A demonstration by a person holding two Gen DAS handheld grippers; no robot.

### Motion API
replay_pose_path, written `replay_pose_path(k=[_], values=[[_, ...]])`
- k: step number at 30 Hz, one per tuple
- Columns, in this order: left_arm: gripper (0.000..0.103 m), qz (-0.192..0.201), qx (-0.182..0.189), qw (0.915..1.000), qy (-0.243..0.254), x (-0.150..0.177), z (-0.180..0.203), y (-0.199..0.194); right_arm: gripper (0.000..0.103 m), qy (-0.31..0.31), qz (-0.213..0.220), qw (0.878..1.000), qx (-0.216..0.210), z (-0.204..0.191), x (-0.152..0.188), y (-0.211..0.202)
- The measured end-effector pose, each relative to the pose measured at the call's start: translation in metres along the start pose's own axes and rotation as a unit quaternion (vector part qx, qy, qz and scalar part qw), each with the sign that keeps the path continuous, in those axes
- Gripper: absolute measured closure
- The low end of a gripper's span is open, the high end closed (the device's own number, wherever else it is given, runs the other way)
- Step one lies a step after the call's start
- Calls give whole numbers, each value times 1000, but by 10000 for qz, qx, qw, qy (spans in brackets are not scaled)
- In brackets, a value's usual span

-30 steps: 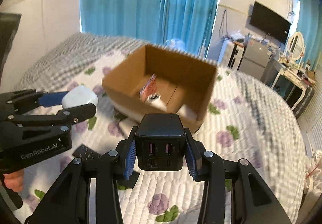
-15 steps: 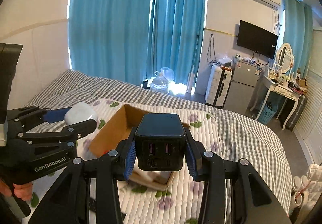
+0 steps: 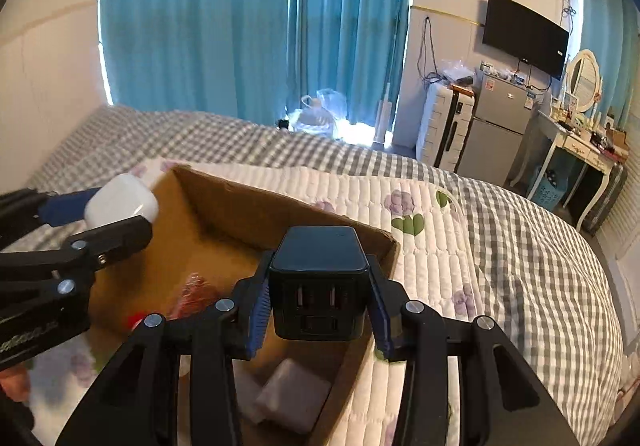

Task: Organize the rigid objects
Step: 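Carry the earbud case and black device into the box and open both tools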

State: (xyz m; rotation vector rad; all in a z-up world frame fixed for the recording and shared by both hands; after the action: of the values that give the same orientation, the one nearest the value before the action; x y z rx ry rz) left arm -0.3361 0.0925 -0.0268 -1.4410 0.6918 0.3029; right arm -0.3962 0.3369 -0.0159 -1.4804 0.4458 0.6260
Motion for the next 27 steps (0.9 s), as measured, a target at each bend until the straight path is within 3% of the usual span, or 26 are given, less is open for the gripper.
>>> replay_pose_path(k=[9, 17, 27], values=[[52, -80, 58, 9999, 87, 0, -5, 23, 60, -230, -248, 9994, 97, -7, -4, 43], [51, -228, 24, 9997, 113, 11, 5, 16, 59, 54, 25, 10000, 71, 14, 3, 2], [51, -568, 151, 9979, 287, 10, 41, 41, 59, 377, -115, 9990, 196, 49, 16, -17]])
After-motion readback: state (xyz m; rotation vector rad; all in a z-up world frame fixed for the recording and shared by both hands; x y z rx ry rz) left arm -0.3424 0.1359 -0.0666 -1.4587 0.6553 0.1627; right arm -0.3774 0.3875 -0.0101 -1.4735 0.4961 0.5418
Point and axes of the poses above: each gripper's, at about its wrist camera, not at the fingertips, and y roughly the way its jaws point, z to its right, x to its underside, the point moved 3 cm from there along y, roughly the way its jaws point, and after that the axes turned 12 degrees about -z, right-handed, at the moved point
